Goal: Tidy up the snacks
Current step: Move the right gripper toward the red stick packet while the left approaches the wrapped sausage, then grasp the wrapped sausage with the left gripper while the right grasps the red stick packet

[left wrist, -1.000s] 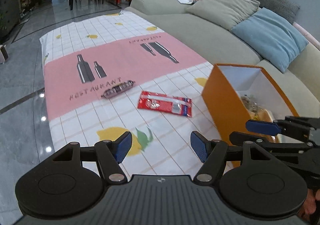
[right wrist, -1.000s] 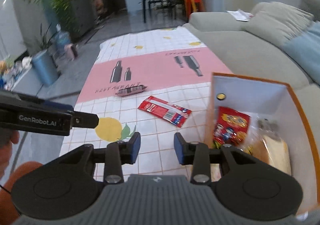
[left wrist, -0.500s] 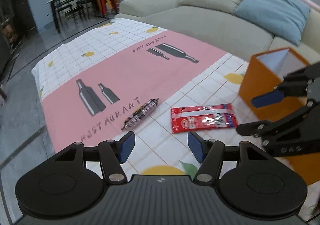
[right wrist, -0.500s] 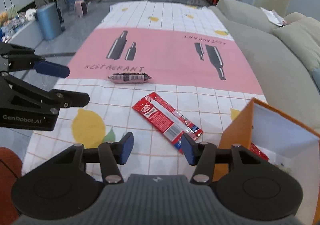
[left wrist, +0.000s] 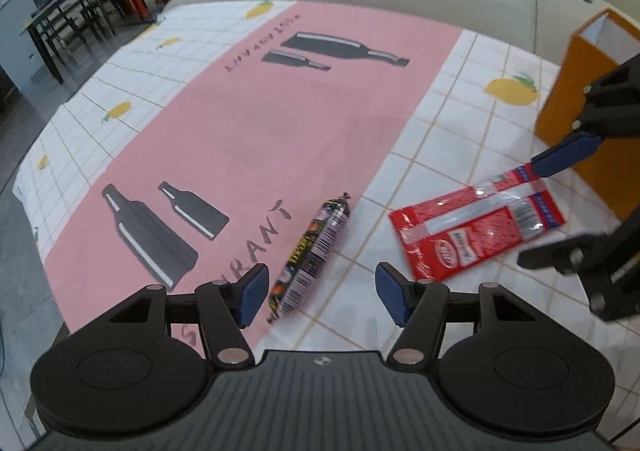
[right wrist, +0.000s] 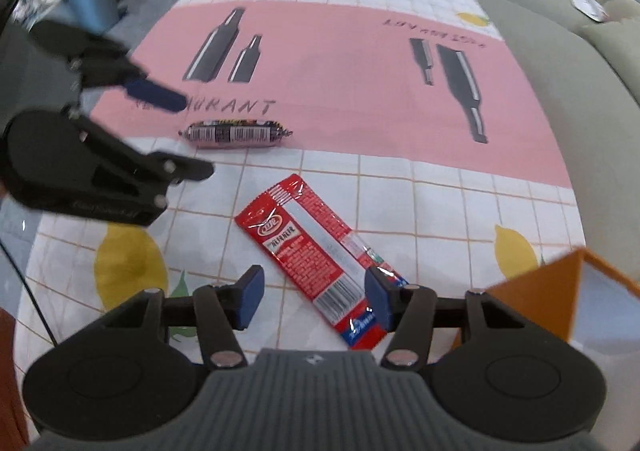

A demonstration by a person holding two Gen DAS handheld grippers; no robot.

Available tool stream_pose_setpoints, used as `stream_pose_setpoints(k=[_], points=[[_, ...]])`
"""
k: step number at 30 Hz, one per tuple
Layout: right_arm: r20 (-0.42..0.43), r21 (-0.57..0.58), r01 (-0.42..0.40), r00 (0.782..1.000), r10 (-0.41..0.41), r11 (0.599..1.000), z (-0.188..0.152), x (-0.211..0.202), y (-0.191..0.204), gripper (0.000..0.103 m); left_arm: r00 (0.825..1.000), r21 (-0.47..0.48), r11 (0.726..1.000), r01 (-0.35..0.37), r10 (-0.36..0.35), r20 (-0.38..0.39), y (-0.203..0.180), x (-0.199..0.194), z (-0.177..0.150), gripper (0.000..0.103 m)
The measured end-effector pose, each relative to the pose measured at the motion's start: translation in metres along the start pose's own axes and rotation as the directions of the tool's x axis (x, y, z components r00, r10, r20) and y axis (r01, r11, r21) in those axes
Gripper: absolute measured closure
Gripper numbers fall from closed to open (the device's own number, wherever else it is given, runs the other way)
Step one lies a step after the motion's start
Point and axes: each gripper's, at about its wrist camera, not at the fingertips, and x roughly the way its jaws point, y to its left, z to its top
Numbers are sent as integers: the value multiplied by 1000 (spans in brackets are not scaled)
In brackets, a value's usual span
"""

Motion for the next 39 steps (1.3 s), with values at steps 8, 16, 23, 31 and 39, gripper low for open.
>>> stream_pose_setpoints(k=[8,16,23,31,39], points=[[-38,-39,-9,999,8,999,14,18,-3,38,997,-5,998,59,-59,-51,9,29,12,31],[-73,-14,-3,997,2,1000,15,34,-10,38,994,-115,990,82,-90,-69,15,38,8,42],[-48,47,-2,999,5,999,11,40,-12,41,990,-255,965,64,-95,-109,18,33,7,73],[-43,163,7,999,0,987,1,28,-11,92,982,-397,918,15,-89,-168,7,16,-18,77],[-11,422,-69,997,82,904,-42,9,-7,103,984,-518,855,10,-100,-147,-23,-18,-65,77]])
